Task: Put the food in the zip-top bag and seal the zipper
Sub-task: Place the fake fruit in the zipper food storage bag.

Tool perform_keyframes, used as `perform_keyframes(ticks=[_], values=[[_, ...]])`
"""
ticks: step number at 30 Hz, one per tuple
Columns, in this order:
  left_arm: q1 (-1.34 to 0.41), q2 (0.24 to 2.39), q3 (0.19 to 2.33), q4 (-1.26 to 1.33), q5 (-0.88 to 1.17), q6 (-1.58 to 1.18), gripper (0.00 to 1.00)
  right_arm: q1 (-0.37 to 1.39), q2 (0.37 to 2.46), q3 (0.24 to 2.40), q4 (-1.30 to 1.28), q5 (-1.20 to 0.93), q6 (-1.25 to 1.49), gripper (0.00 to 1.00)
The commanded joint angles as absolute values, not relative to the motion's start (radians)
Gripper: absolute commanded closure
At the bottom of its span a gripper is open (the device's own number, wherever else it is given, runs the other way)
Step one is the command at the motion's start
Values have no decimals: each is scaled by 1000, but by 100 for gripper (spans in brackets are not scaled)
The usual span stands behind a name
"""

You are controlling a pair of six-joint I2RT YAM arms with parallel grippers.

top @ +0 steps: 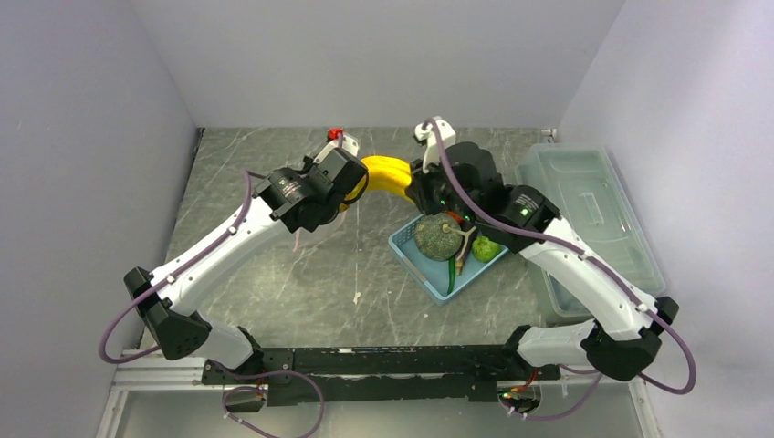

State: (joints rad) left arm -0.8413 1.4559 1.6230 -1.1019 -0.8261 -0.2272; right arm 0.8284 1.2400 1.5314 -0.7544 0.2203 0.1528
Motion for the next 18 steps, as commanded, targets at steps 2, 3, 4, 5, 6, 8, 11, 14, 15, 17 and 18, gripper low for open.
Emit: perform_keyframes(ticks=[2, 3, 4, 5, 6, 8, 11, 14, 15, 17, 18], values=[[-843, 1461, 1669, -1112, -815, -254, 100, 894, 1277, 1603, -684, 299, 131, 100], [-843, 1462, 1670, -1112, -812, -255, 100, 906, 1284, 1608, -684, 310, 128, 100], [-842, 1463, 1670, -1112, -808, -256, 100, 918, 1292, 1613, -686, 320, 124, 100], [-843, 1464, 1671, -1113, -806, -258, 100, 928, 1299, 1619, -688, 331, 121, 100], [-843, 1466, 1673, -1114, -803, -260, 100, 939, 1306, 1624, -689, 343, 117, 100], [-842, 1466, 1676, -1113, -796, -264, 100, 963, 1321, 1636, -694, 366, 110, 100], [-843, 1464, 1680, -1107, -778, -271, 100, 992, 1341, 1641, -697, 398, 101, 100], [-842, 1462, 1681, -1103, -765, -279, 100, 1007, 1356, 1630, -699, 415, 103, 100], [-843, 1461, 1682, -1102, -760, -282, 100, 1010, 1360, 1624, -701, 417, 106, 100], [-843, 1456, 1681, -1099, -753, -286, 100, 1014, 1363, 1606, -696, 417, 115, 100], [-843, 1453, 1680, -1096, -750, -288, 100, 1015, 1363, 1594, -692, 416, 119, 100]])
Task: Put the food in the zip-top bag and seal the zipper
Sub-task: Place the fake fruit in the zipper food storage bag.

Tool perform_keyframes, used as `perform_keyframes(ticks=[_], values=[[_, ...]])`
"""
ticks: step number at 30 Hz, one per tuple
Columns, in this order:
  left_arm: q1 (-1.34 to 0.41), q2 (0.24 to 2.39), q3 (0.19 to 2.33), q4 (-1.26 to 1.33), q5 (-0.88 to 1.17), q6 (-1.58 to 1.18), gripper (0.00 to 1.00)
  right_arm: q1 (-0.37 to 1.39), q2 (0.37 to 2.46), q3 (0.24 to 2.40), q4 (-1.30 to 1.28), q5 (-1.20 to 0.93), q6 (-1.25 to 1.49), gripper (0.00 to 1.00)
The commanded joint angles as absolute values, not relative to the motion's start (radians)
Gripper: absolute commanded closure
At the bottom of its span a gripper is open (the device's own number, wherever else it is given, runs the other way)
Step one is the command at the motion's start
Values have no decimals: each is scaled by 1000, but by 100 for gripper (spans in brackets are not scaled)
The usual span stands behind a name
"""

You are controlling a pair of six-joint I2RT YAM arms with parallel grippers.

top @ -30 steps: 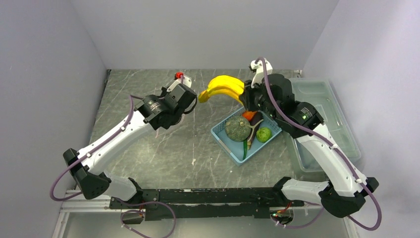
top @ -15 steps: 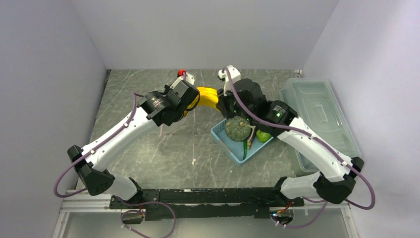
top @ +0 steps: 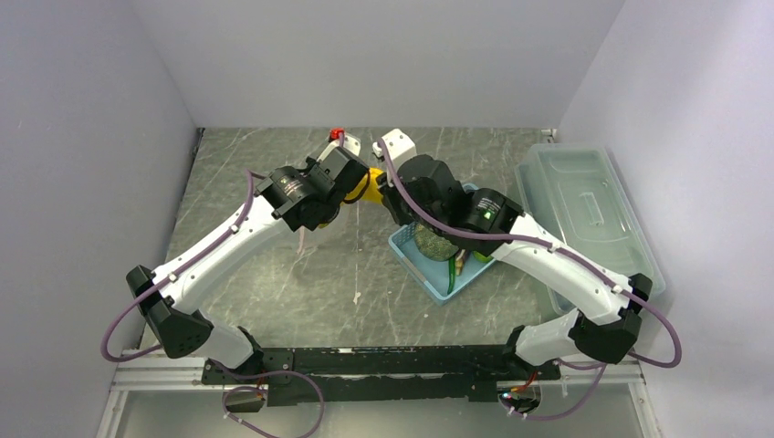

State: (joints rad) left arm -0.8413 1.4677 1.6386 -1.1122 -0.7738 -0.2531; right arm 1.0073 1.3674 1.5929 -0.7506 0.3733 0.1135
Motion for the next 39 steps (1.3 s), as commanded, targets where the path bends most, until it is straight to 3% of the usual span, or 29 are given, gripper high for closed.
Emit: perform_keyframes(ticks=[1, 16, 39], values=[[-843, 1449, 1679, -1093, -746, -290, 100, 1015, 1361, 1576, -687, 414, 123, 100], [-833, 1308, 1610, -981, -673, -279, 100, 1023, 1364, 1442, -746, 433, 170, 100], [-834, 1288, 1543, -984, -602, -286, 100, 1040, 1433, 1492, -547, 134, 188, 100]])
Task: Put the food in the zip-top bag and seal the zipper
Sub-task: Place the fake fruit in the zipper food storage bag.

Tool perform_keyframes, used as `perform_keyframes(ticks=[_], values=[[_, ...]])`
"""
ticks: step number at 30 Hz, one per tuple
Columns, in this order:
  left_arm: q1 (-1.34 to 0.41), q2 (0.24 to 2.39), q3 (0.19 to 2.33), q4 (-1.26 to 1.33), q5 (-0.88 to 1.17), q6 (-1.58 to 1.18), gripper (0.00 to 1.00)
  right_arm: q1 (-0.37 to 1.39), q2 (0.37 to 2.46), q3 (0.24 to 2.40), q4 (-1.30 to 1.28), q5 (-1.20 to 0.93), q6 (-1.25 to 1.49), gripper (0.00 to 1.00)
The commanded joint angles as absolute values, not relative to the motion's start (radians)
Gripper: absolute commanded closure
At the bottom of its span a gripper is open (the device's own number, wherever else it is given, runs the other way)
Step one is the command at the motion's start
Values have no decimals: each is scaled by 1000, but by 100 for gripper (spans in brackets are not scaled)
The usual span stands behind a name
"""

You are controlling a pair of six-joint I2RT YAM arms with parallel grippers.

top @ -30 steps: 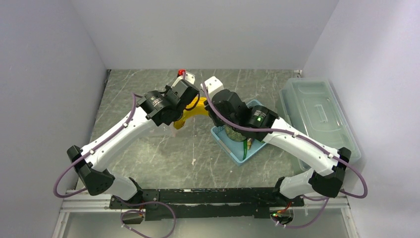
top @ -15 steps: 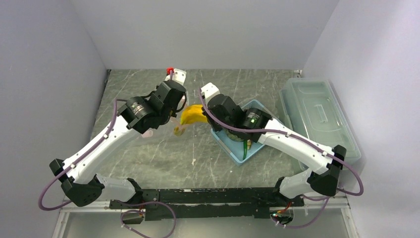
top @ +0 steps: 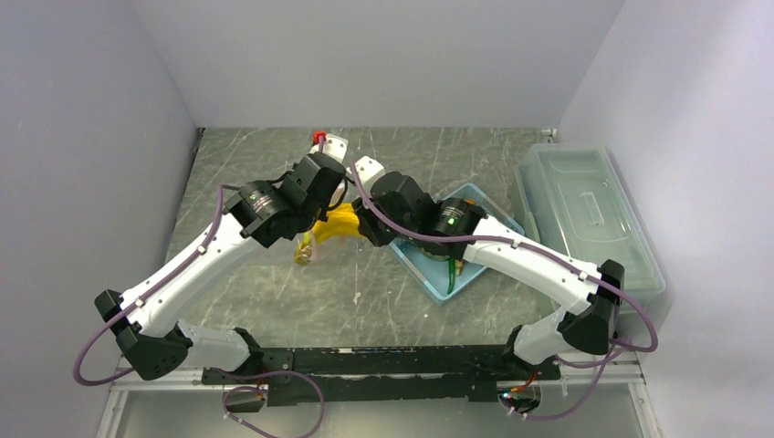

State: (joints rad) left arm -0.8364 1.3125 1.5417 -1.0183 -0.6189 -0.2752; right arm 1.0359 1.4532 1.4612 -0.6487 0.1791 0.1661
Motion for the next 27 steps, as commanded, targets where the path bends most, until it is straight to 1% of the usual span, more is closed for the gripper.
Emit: perform_keyframes(ticks=[1, 8, 18, 22, 24, 26, 27], values=[[-834, 1287, 1540, -981, -598, -285, 100, 1040, 1432, 1490, -540, 127, 192, 100], [-833, 1277, 1525, -962, -574, -274, 100, 1040, 1453, 1476, -453, 103, 226, 100], [-833, 1201, 1475, -894, -494, -246, 100, 1040, 1563, 1544, -450, 56, 225, 100], [-833, 1180, 1464, -879, -468, -239, 100, 1039, 1591, 1555, -423, 30, 236, 97], [-834, 1173, 1460, -875, -461, -236, 100, 1038, 1600, 1558, -409, 31, 247, 91], [-834, 1165, 1454, -873, -459, -235, 100, 1038, 1605, 1557, -394, 33, 256, 89], [-834, 1162, 1451, -873, -459, -235, 100, 1039, 1607, 1557, -388, 38, 262, 85]])
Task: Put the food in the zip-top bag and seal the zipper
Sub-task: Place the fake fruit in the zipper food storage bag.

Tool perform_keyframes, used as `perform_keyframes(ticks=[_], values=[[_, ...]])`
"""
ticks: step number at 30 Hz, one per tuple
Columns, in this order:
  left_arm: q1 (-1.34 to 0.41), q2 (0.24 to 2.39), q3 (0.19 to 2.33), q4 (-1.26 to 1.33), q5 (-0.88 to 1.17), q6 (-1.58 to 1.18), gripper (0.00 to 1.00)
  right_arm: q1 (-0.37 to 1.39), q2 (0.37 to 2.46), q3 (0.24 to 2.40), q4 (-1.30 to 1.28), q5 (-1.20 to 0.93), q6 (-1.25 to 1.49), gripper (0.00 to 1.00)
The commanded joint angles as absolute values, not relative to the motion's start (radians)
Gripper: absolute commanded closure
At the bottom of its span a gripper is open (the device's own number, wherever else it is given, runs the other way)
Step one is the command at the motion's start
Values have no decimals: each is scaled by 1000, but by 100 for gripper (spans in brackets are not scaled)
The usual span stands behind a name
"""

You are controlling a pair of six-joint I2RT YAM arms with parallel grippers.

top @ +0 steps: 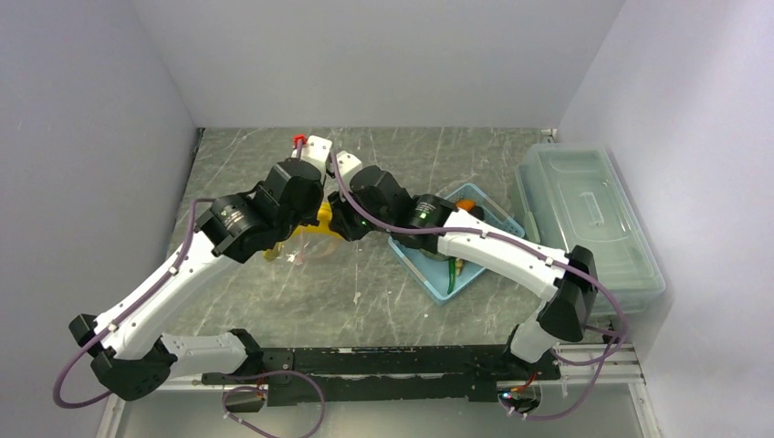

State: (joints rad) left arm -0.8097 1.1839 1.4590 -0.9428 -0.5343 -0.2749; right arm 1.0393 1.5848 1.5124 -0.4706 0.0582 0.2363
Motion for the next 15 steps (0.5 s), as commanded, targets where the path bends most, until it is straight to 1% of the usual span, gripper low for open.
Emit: perform_keyframes(ticks=[1, 2, 4, 6, 10, 12, 15], values=[[-834, 1161, 1450, -876, -464, -236, 100, 1038, 1608, 1555, -382, 45, 267, 80], [-834, 1160, 1450, -878, -465, -237, 100, 1038, 1607, 1552, -377, 52, 272, 75], [-834, 1157, 1447, -880, -466, -239, 100, 1039, 1598, 1545, -362, 63, 279, 71], [-833, 1154, 1443, -883, -467, -240, 100, 1039, 1584, 1536, -346, 76, 285, 64], [-834, 1151, 1438, -885, -465, -241, 100, 1039, 1555, 1525, -329, 105, 287, 46], [-833, 1145, 1431, -880, -458, -241, 100, 1039, 1541, 1520, -326, 124, 285, 41], [-833, 1137, 1426, -878, -458, -243, 100, 1039, 1519, 1511, -325, 161, 284, 38]])
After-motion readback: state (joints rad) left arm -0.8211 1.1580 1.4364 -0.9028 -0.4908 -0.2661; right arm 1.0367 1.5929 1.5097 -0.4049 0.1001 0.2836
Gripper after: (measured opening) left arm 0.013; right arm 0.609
